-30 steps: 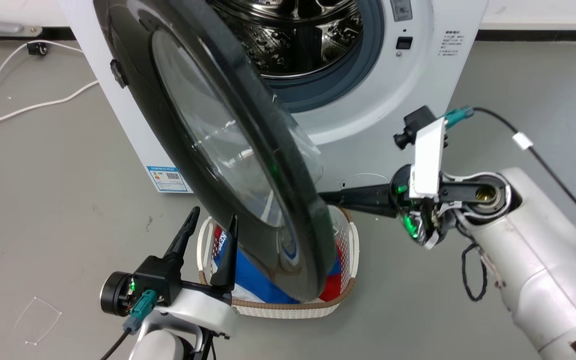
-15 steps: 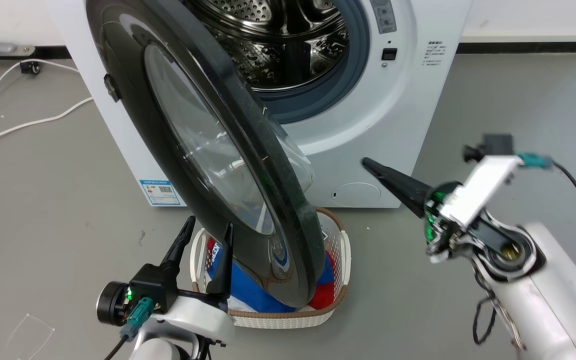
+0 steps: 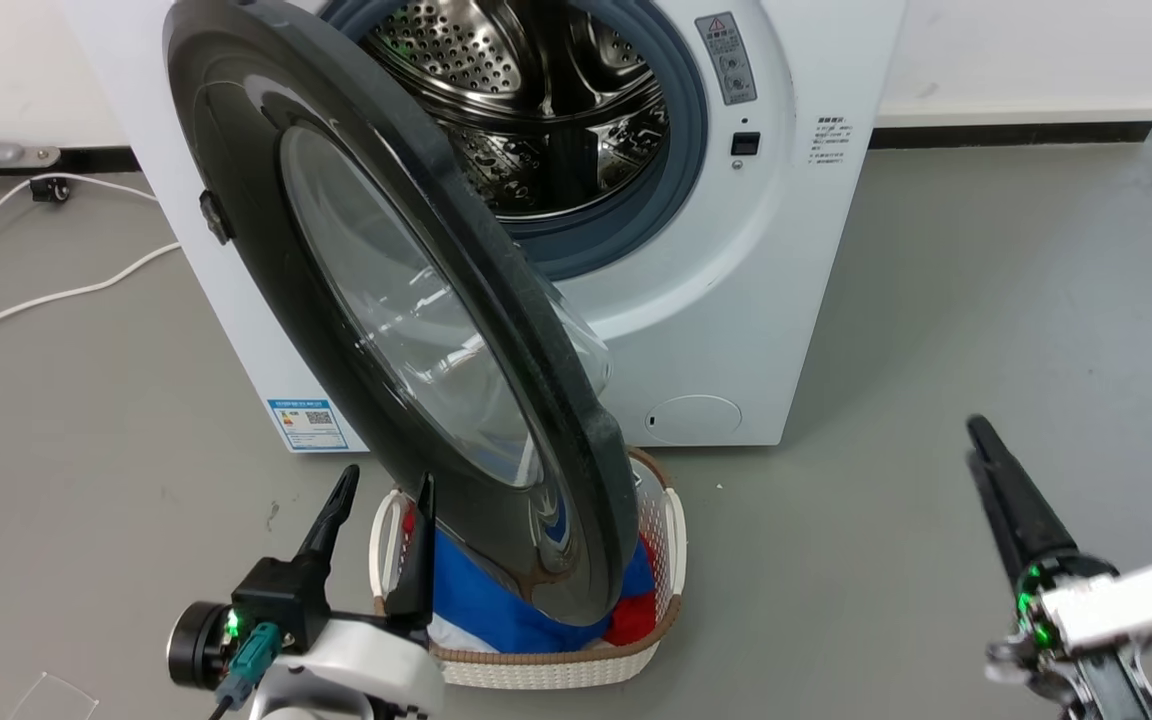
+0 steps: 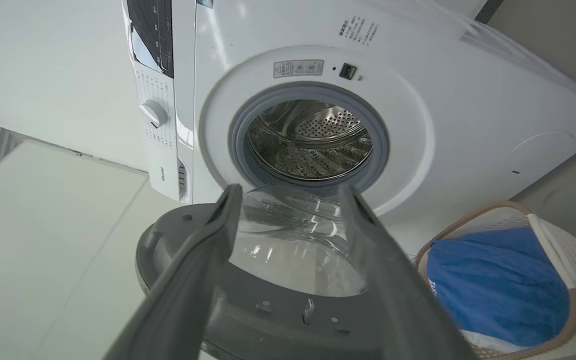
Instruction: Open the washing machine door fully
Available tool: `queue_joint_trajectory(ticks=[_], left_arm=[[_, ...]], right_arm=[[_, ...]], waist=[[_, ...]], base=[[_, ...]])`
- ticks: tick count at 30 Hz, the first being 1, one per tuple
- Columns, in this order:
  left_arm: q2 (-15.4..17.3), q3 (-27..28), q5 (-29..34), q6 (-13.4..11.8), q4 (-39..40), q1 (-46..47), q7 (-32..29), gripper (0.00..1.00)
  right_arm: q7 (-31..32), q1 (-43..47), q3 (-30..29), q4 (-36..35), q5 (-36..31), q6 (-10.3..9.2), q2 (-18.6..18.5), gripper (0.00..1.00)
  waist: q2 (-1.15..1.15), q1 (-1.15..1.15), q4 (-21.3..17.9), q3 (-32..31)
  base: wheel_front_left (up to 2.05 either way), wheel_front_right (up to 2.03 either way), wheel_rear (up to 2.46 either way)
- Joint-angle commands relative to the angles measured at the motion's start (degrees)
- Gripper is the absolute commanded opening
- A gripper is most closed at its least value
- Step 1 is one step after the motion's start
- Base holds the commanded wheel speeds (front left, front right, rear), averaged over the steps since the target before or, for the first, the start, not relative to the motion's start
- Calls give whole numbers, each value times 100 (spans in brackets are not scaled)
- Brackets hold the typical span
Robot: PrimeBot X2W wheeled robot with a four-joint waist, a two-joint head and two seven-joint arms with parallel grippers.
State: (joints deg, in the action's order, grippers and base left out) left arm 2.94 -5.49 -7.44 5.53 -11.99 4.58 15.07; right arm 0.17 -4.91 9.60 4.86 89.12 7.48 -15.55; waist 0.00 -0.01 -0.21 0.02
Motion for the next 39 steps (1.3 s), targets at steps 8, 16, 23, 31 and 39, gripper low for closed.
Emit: queue_joint_trajectory(ticks=[8,16,23,31,39], left_arm=[[-8,151,21,36,-26,-250,14,100],[-9,154,2,32,-48,-289,14,100],[-7,184,32,37,-52,-285,14,100],[-7,252,-26,11,-69,-330,14,100],[-7,243,-95,-59,-74,-366,14,100]], right_arm=[[-1295,648,-392,47,-2796,3,-171,100],[-1124,773,-1254,-407,-6020,2,463,100],[-666,1205,-1404,-1159,-8036,1,1068,100],[-781,1425,-1162,-814,-8291,1,1245,100],[-876,1181,-1110,-573,-8304,1,1268,100]], waist=[[0,1,-62,-141],[0,1,-75,-180],[0,1,-58,-196],[0,1,-112,-196],[0,1,-155,-161]], base=[[0,0,0],[0,0,0],[0,0,0],[0,0,0],[0,0,0]])
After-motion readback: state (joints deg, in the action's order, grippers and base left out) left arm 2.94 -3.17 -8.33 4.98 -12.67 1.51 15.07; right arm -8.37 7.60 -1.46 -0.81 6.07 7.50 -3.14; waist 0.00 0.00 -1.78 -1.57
